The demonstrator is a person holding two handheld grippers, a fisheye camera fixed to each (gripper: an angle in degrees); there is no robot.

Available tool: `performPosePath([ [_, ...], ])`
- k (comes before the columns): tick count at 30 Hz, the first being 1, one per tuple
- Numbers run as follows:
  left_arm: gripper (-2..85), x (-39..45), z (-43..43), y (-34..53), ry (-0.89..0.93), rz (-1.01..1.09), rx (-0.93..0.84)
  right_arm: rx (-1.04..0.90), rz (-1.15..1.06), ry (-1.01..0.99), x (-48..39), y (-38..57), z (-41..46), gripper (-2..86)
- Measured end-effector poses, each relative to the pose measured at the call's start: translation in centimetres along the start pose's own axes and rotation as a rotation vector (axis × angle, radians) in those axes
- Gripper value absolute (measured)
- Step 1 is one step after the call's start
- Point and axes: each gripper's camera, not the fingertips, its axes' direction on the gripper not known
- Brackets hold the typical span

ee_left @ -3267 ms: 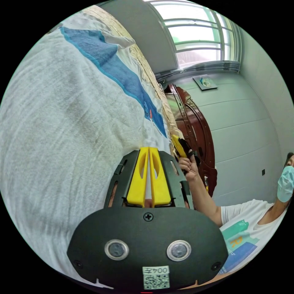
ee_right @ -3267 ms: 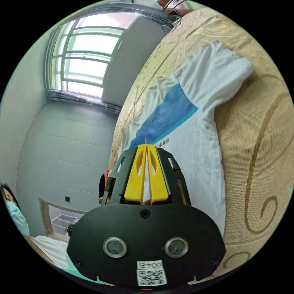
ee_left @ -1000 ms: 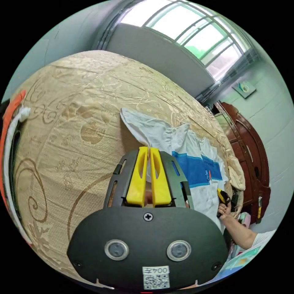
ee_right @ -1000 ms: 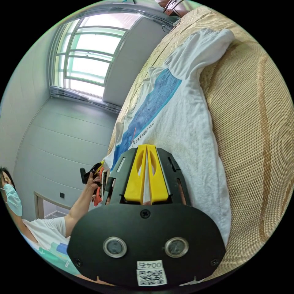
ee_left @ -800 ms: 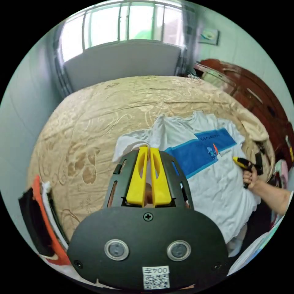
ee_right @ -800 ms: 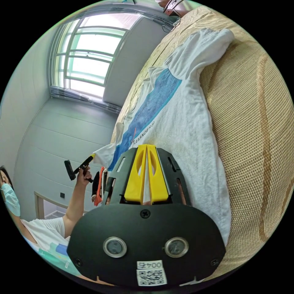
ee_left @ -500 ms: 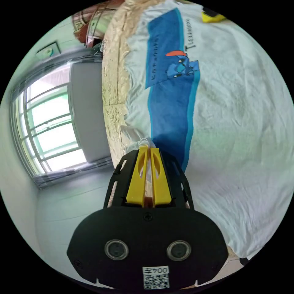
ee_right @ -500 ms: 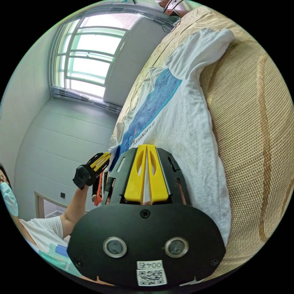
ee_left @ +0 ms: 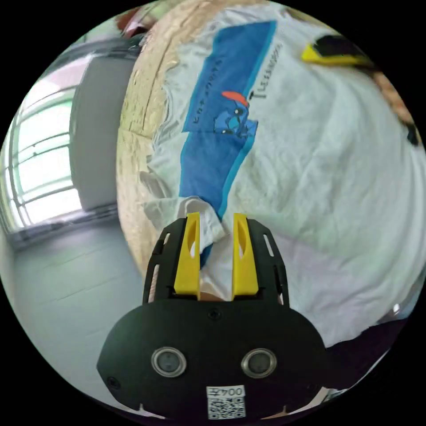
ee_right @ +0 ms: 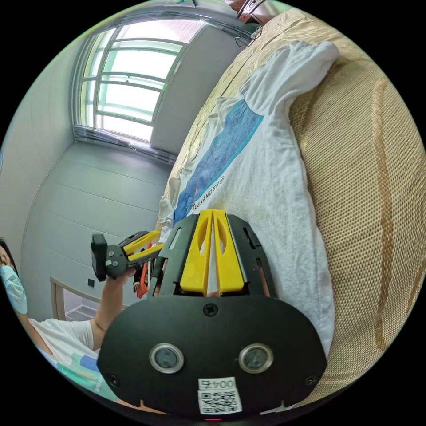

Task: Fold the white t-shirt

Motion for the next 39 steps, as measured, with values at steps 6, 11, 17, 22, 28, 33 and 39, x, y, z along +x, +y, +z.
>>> performPosePath([
  [6, 7.9, -14.7, 6.6, 15.5, 0.748, -0.845, 0.495, -0.001, 0.001, 0.002, -3.2, -1.2, -0.5, -0.8],
  [11, 5.4, -15.3, 18.6, 24.3, 1.029, -1.152, 0.488, -0.003, 0.002, 0.003, -6.5, -2.3, -0.9, -0.7],
  [17, 6.1, -14.2, 16.4, 31.7, 0.790, -1.186, 0.823, -0.006, -0.222, 0.117, -18.2, -3.8, 0.3, -0.2],
  [22, 6.6, -14.5, 21.9, 36.8, 0.992, -1.277, 0.929, -0.231, -0.752, 0.280, -36.5, -4.6, 13.0, 5.0],
  [28, 7.2, -15.2, 22.9, 39.6, 0.971, -1.282, 0.894, -0.443, -1.178, 0.609, -49.9, -3.2, 28.9, 10.0],
  [33, 7.2, -16.0, 23.5, 41.6, 0.973, -1.274, 0.869, -0.527, -1.421, 0.850, -53.1, 0.4, 34.9, 9.8],
  [39, 7.1, -16.4, 23.9, 43.8, 0.981, -1.270, 0.884, -0.464, -1.345, 0.843, -56.1, -2.7, 33.2, 2.0],
])
